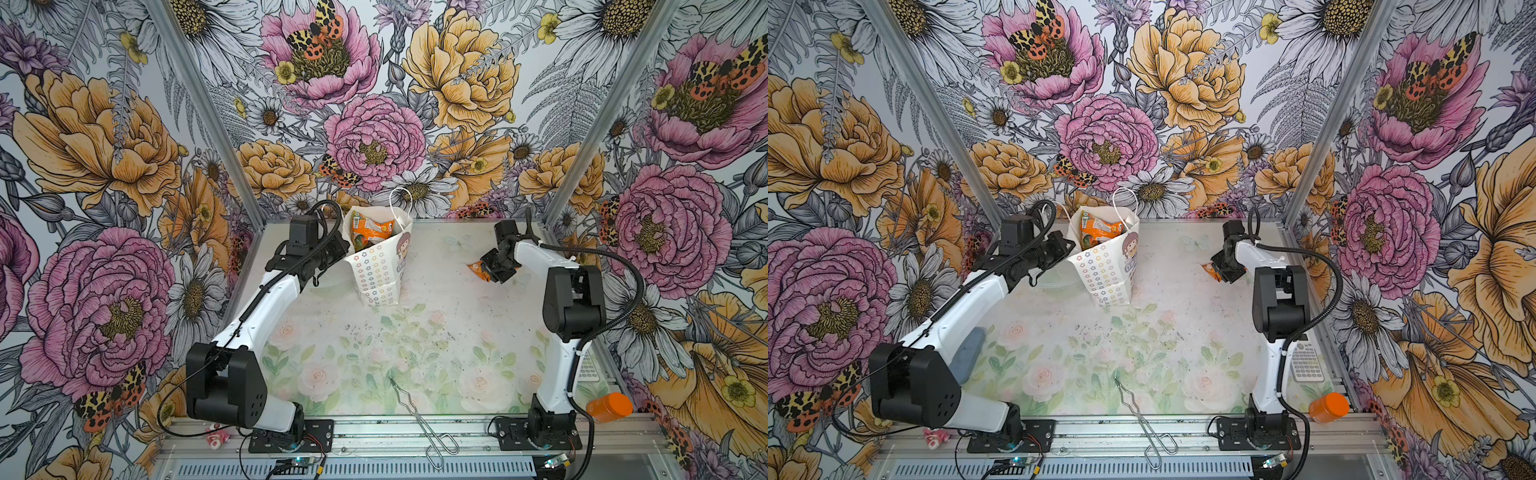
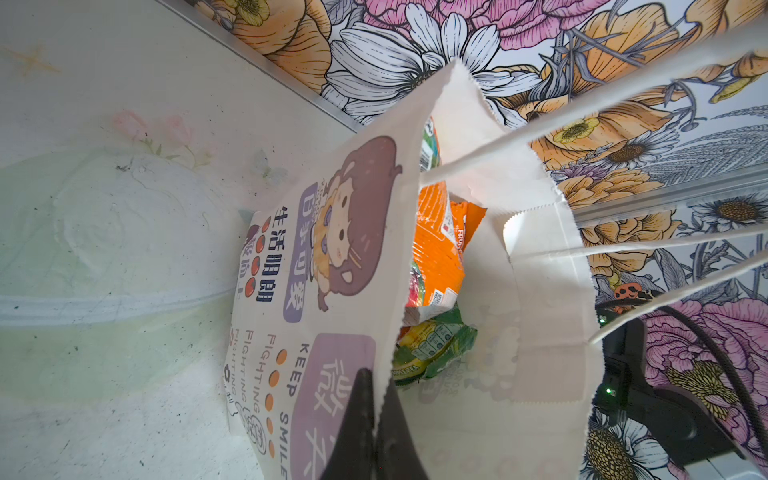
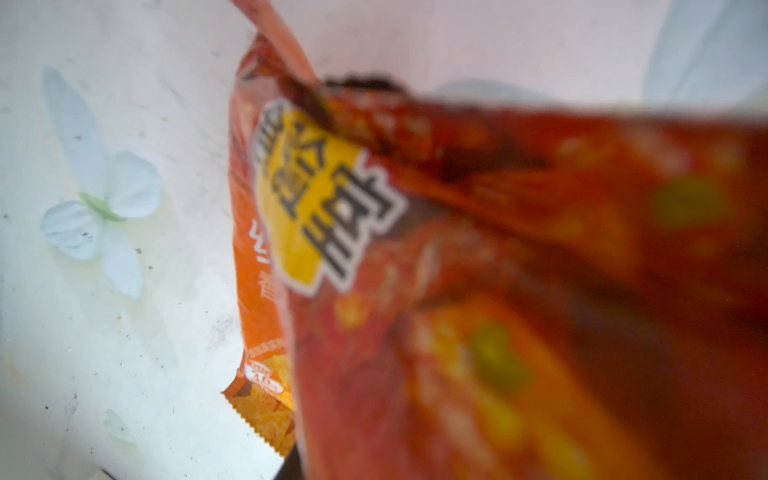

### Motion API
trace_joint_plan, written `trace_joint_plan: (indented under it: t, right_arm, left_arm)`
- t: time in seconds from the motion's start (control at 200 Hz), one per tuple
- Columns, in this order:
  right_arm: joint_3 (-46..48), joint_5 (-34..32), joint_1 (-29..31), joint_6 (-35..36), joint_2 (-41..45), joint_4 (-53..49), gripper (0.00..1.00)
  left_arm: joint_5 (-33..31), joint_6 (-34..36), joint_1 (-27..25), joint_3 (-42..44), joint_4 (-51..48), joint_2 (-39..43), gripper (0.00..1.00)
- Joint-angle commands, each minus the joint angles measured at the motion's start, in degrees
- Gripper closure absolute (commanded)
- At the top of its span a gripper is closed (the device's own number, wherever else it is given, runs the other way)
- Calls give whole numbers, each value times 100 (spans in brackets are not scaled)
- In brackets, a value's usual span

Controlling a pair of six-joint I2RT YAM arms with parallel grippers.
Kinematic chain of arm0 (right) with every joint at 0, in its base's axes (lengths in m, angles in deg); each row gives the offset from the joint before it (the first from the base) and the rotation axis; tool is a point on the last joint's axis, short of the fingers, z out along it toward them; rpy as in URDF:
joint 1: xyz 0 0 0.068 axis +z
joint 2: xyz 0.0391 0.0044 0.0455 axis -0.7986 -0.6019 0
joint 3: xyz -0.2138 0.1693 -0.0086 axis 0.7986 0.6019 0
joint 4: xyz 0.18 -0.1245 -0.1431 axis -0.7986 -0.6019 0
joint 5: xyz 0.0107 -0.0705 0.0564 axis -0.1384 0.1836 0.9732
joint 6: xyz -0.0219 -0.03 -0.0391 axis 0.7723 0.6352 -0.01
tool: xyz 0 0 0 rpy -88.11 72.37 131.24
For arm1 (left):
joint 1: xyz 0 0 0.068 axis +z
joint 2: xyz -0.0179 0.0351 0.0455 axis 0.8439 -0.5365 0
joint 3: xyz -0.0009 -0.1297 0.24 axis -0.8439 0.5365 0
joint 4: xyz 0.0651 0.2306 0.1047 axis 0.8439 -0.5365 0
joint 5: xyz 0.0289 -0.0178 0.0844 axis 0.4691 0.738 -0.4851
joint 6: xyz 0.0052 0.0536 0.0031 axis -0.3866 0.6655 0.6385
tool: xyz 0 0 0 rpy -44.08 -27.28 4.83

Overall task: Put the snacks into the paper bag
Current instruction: 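Lift the orange corn-chip bag with the right gripper and carry it toward the paper bag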

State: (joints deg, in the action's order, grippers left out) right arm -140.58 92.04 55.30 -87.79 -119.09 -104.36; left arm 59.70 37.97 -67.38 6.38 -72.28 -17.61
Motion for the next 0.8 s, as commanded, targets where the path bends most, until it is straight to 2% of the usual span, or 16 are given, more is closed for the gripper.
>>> trace_joint_plan:
  t: [0.0,0.3,0.41,0.595,0.795]
  right_arm:
    - [-357,-207,65,815,526,73,69]
    - [-591,543,186,1658,951,285,72]
    - [-646,804,318,2073,1217,558,76]
    - [-1172,1112,729,2801,1608,737,80]
    - [-1926,1155,1343,3443,1931,752,81]
  left_arm:
    - [122,-85,76,31,168,144,100]
    - [118,-85,67,46,171,162,100]
    - [107,-85,71,40,168,178,100]
    - [90,-94,81,52,174,184,100]
    - [102,-94,68,47,175,169,100]
